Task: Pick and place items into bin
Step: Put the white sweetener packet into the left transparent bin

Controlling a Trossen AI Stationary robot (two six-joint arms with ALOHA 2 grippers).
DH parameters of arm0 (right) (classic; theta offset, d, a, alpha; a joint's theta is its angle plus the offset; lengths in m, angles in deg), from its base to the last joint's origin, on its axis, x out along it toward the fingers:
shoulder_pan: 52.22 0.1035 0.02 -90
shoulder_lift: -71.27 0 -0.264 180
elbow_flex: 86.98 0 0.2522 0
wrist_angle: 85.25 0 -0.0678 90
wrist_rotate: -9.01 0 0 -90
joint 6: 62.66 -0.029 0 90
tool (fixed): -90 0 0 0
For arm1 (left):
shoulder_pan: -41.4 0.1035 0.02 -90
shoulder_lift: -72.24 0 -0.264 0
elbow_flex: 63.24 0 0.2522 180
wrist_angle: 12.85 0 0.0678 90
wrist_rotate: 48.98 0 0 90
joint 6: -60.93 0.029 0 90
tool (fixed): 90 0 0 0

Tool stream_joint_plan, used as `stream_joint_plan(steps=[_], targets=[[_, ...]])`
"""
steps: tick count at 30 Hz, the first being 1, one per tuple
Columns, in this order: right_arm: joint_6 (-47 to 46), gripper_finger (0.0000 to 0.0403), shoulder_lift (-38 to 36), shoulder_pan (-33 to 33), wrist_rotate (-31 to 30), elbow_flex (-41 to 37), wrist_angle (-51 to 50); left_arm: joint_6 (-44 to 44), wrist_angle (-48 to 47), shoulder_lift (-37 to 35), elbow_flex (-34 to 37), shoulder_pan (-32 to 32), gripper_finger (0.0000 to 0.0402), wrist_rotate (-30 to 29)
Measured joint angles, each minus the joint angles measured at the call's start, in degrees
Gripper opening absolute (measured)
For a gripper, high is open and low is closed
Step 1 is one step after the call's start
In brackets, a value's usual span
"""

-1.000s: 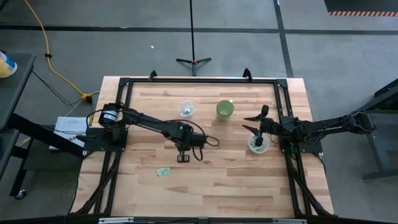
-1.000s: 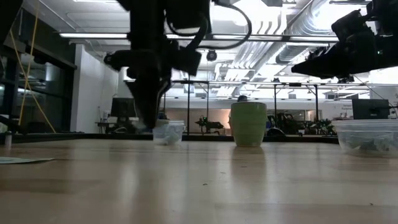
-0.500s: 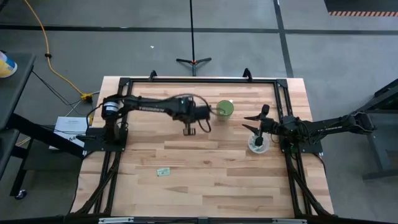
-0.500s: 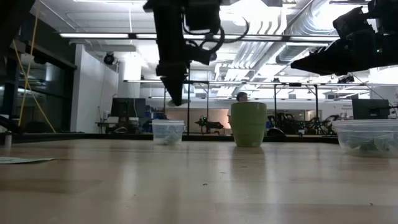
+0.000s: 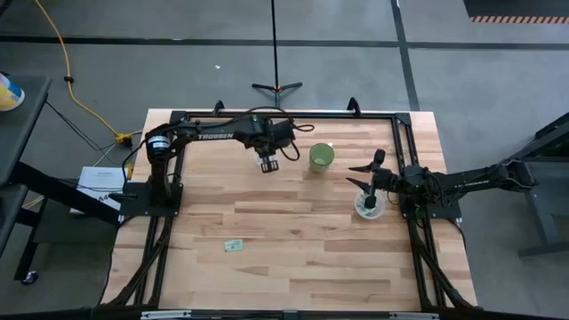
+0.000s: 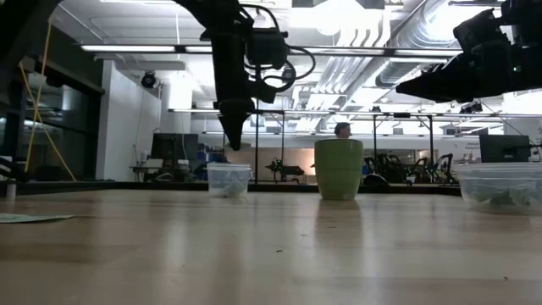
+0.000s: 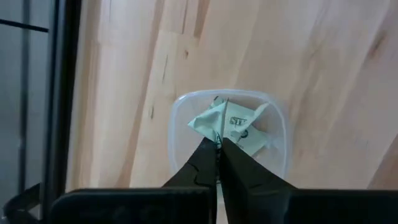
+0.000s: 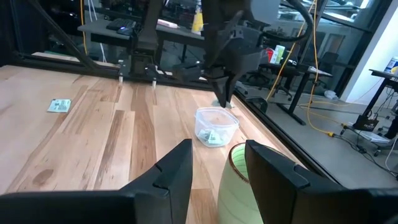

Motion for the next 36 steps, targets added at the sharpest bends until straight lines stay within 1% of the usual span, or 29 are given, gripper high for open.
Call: stream_joint_plan(steps=[2,4,11,14,18,21,25,27,30,32,36], targets=[[0.0,0.0139,0.0,0.0,0.0,0.0,-0.02,0.01,-0.01,0.0,0.0,0.62,0.0038,1.46],[0.0,0.0139,0.0,0.0,0.0,0.0,-0.02,-0.04,-0.03,0.0,0.0,1.24,0.0052,1.88],[0.0,0.0139,0.0,0.0,0.0,0.0,-0.04,-0.43,-0.01,-0.02,0.0,1.57,0.0155,1.1],[0.02,0.0139,0.01,0.0,0.0,0.0,-0.06,-0.45,-0.01,-0.02,0.0,1.46,0.0187,1.1],[0.02,0.0139,0.0,0.0,0.01,0.0,-0.07,-1.54,-1.44,-0.04,0.0,1.07,0.0214,2.76],[0.02,0.0139,0.0,0.0,0.0,0.0,-0.07,-4.93,-5.09,-0.09,0.0,0.15,0.0223,5.67],[0.04,0.0139,0.0,0.0,0.0,0.0,-0.07,-11.15,-12.81,-0.11,0.0,-2.43,0.0223,11.78],[0.61,0.0139,0.0,0.0,0.01,0.0,-0.07,-14.51,-15.95,-0.11,0.0,-4.66,0.022,13.43],[1.36,0.0139,0.0,0.0,0.0,0.0,-0.07,-19.64,-19.4,-0.11,0.0,-8.84,0.0215,13.99],[1.44,0.0139,0.02,0.0,0.02,0.0,-0.07,-22.56,-20.34,-0.11,0.11,-11.82,0.0214,14.85],[0.57,0.0139,0.0,0.0,0.02,0.0,-0.08,-25.76,-16.56,-0.13,2.37,-18.16,0.0216,15.15]])
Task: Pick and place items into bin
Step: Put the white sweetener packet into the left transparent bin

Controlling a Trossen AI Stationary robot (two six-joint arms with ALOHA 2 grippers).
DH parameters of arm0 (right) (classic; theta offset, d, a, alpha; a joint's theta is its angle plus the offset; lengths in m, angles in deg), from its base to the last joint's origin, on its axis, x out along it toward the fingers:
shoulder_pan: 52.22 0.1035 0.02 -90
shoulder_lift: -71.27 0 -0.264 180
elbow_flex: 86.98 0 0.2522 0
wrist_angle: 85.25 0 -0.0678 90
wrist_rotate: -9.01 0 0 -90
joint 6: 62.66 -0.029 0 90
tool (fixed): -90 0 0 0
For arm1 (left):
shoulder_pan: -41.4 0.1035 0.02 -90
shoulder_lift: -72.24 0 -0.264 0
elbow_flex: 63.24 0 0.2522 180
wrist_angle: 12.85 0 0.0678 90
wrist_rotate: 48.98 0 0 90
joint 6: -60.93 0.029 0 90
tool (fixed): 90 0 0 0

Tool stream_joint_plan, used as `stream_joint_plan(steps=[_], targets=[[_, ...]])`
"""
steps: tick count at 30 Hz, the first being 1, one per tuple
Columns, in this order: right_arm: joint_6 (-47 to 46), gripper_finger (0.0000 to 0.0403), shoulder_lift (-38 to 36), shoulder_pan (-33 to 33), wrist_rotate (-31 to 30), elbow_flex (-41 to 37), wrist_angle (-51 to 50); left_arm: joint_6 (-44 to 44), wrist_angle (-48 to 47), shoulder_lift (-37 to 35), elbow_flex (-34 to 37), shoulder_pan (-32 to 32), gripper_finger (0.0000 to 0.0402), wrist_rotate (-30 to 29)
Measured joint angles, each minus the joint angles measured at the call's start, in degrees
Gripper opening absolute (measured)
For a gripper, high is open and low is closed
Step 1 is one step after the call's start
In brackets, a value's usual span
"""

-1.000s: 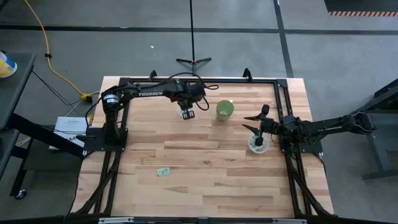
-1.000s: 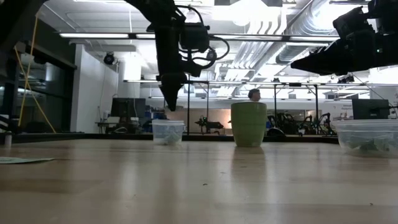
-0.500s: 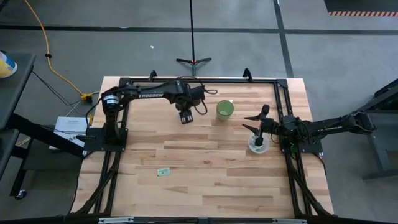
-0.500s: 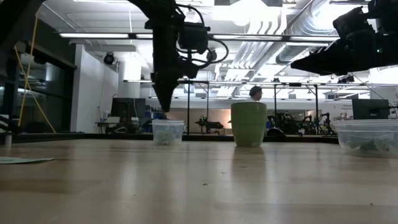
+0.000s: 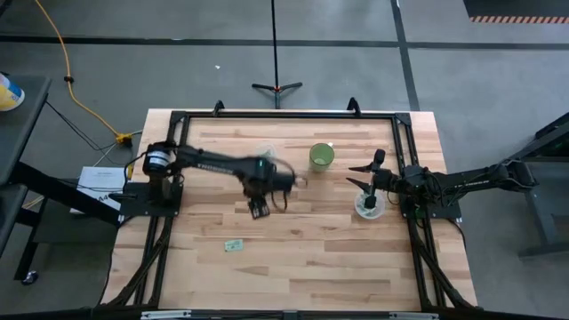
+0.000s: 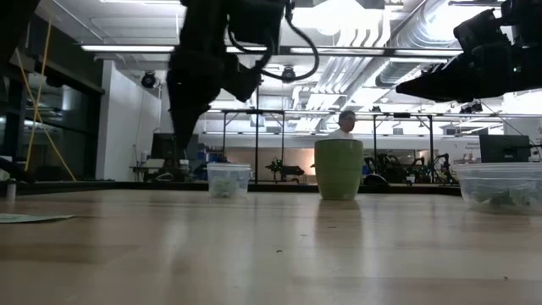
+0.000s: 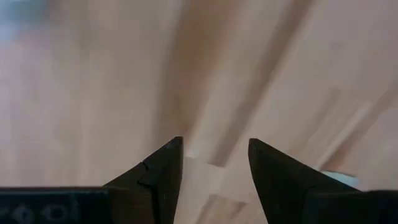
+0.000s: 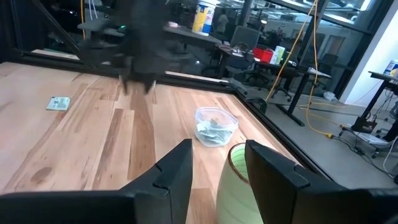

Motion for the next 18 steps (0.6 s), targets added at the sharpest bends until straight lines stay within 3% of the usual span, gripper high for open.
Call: stream_joint_plan(steps=[13,18], targets=[[-0.74,0.0139,0.01,0.01,-0.01,0.0,0.04,-20.46,2.62,0.02,7.77,-16.02,0.0217,7.4],[-0.87,0.0139,0.01,0.01,0.0,0.0,0.04,-24.86,4.79,0.02,8.42,-20.95,0.0218,6.89]])
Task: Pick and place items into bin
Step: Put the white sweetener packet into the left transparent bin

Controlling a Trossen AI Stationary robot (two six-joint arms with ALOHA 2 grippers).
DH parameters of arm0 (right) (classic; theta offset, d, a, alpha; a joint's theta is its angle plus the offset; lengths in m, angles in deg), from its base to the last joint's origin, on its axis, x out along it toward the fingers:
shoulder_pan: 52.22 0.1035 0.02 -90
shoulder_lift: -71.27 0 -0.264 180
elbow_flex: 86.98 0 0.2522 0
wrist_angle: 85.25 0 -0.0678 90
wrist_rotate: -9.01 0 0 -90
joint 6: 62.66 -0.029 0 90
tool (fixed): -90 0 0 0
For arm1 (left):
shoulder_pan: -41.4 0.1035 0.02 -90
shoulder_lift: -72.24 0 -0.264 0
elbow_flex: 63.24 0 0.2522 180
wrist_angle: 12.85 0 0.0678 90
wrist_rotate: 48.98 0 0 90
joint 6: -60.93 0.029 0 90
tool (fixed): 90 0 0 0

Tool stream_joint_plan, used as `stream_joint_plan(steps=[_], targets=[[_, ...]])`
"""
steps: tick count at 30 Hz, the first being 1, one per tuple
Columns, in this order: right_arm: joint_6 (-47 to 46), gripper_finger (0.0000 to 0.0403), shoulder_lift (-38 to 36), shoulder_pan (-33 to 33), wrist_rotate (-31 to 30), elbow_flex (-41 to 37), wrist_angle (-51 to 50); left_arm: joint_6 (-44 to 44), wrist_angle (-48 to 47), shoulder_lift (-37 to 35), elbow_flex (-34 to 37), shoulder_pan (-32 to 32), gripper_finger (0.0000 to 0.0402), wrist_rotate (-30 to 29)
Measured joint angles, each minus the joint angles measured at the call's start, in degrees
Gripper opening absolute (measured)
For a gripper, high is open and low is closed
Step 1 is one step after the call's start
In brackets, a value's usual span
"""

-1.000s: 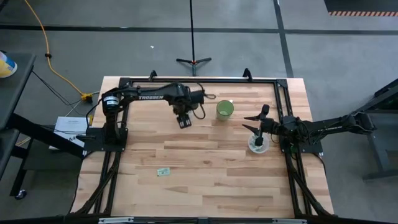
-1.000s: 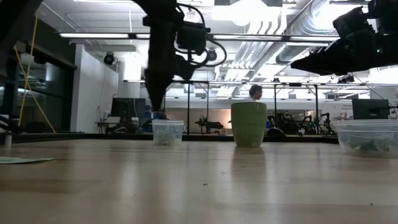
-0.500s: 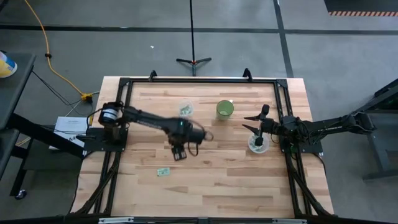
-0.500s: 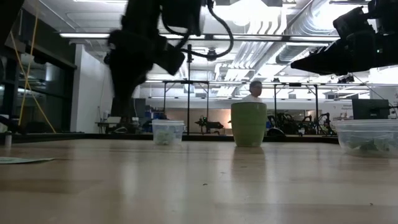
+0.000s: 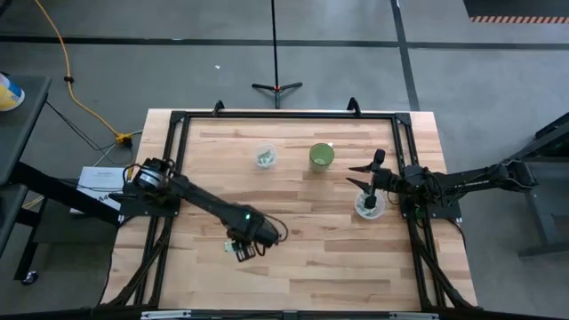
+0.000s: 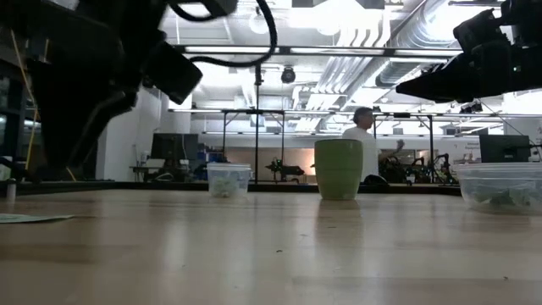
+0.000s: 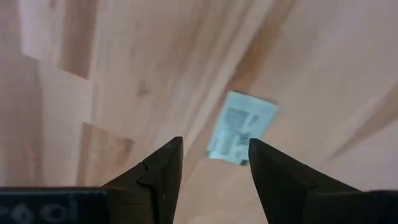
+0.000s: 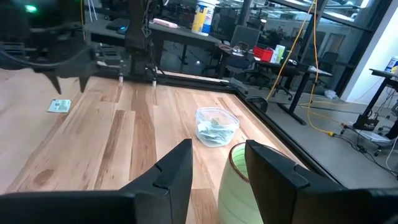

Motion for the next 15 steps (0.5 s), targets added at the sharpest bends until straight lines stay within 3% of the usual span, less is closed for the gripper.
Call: stream_joint_plan(steps=[10,15], targets=[[-1.43,0.0139,0.01,0.01,0.17,0.0,0.56,-7.26,5.08,0.0,0.54,-6.82,0.0218,-5.04],[-1.45,0.0139,-0.01,0.01,0.18,0.0,0.9,-10.08,5.82,0.0,4.28,-7.16,0.0218,-2.63]])
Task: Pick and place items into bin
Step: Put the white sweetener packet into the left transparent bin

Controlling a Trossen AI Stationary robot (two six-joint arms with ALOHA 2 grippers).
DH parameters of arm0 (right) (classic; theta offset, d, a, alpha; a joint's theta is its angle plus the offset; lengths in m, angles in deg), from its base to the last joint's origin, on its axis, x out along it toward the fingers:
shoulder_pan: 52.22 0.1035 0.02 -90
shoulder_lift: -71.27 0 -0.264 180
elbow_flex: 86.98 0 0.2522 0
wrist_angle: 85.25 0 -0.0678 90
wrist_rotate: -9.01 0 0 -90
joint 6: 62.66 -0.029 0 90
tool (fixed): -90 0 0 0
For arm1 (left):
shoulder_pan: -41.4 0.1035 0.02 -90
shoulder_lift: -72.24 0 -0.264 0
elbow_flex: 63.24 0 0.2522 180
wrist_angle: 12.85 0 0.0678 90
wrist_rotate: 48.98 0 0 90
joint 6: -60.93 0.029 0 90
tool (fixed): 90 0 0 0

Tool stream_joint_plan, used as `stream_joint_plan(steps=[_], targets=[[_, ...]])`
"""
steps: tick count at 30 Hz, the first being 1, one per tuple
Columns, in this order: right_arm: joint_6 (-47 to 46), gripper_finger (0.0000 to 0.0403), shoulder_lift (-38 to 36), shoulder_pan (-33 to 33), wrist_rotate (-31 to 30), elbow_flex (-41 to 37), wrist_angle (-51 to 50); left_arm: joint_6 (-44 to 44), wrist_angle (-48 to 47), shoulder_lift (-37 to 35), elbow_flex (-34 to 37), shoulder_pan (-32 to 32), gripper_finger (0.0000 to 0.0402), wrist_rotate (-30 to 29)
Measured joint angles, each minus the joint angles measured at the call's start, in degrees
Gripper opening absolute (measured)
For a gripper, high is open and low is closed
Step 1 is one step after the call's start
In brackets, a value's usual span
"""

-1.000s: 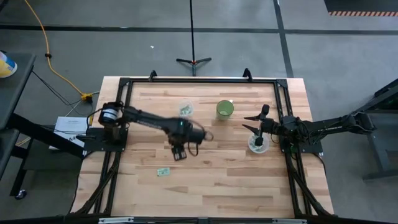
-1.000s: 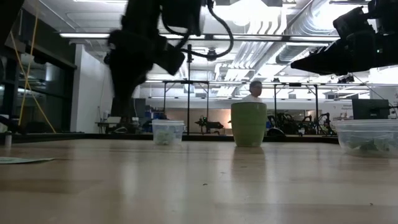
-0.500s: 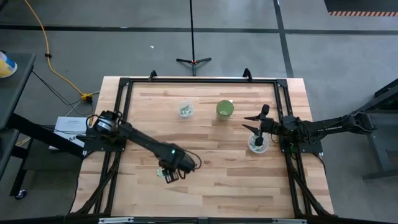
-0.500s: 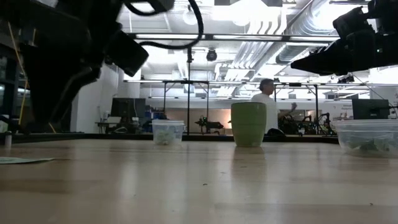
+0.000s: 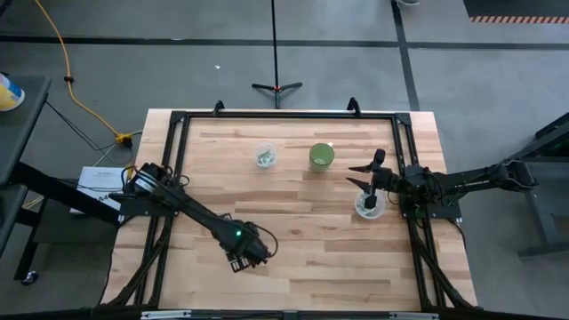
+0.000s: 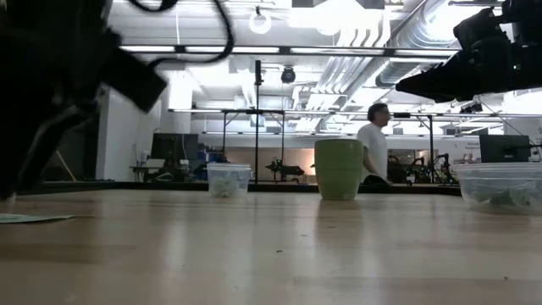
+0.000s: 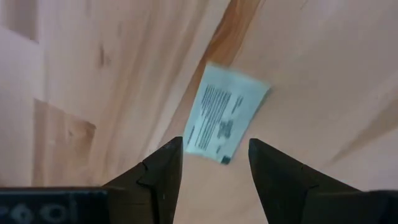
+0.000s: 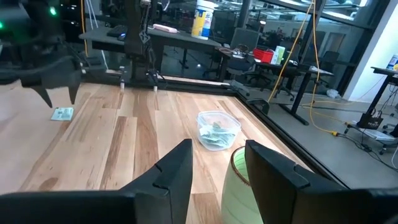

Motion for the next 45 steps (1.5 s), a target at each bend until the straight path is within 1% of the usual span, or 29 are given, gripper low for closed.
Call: stream_joint_plan(steps=[4,9,15,17,19,23,29,32,35,37,40,42,45], targets=[[0.0,0.0139,0.0,0.0,0.0,0.0,0.0,-0.03,2.1,0.0,3.91,0.12,0.0218,2.96],[-0.01,0.0139,0.02,0.0,0.01,0.0,0.0,1.86,7.08,-0.4,7.15,0.15,0.0218,3.41],[-0.02,0.0139,0.0,0.0,0.01,0.0,0.5,3.77,8.45,-0.37,8.44,0.19,0.0217,3.41],[0.0,0.0139,0.02,0.0,0.01,0.0,0.52,3.95,8.34,-0.29,8.43,0.19,0.0211,3.41],[0.0,0.0139,0.01,0.0,0.01,0.0,0.57,4.19,8.49,-0.27,8.44,0.17,0.0196,3.46],[0.01,0.0139,0.01,0.02,0.01,0.0,0.87,4.89,8.43,-0.19,8.44,0.19,0.0151,4.05],[0.13,0.0139,0.0,0.0,-0.01,0.0,0.87,5.99,7.92,-0.15,8.5,0.17,0.0092,2.75],[0.17,0.0139,0.0,0.01,-0.07,0.0,0.87,8.69,7.24,-0.09,7.82,0.31,0.0067,0.18],[0.17,0.0139,0.01,0.02,-0.09,0.0,0.85,11.26,5.54,0.03,5.75,1.85,0.0046,-2.25],[0.17,0.0139,0.0,0.0,-0.1,0.0,0.85,13.24,6.12,-0.07,4.25,3.68,0.0038,-8.24],[0.2,0.0139,0.0,0.02,-0.13,0.0,0.86,17.44,4.92,-0.11,2.03,6.94,0.004,-17.02],[0.2,0.0139,0.01,0.02,-0.15,0.0,0.85,21.12,5.34,-0.11,0.49,9.51,0.005,-20.17],[0.2,0.0139,0.02,0.01,-0.16,0.0,0.85,27.86,6.33,-0.22,-1.21,14.3,0.0059,-22.54]])
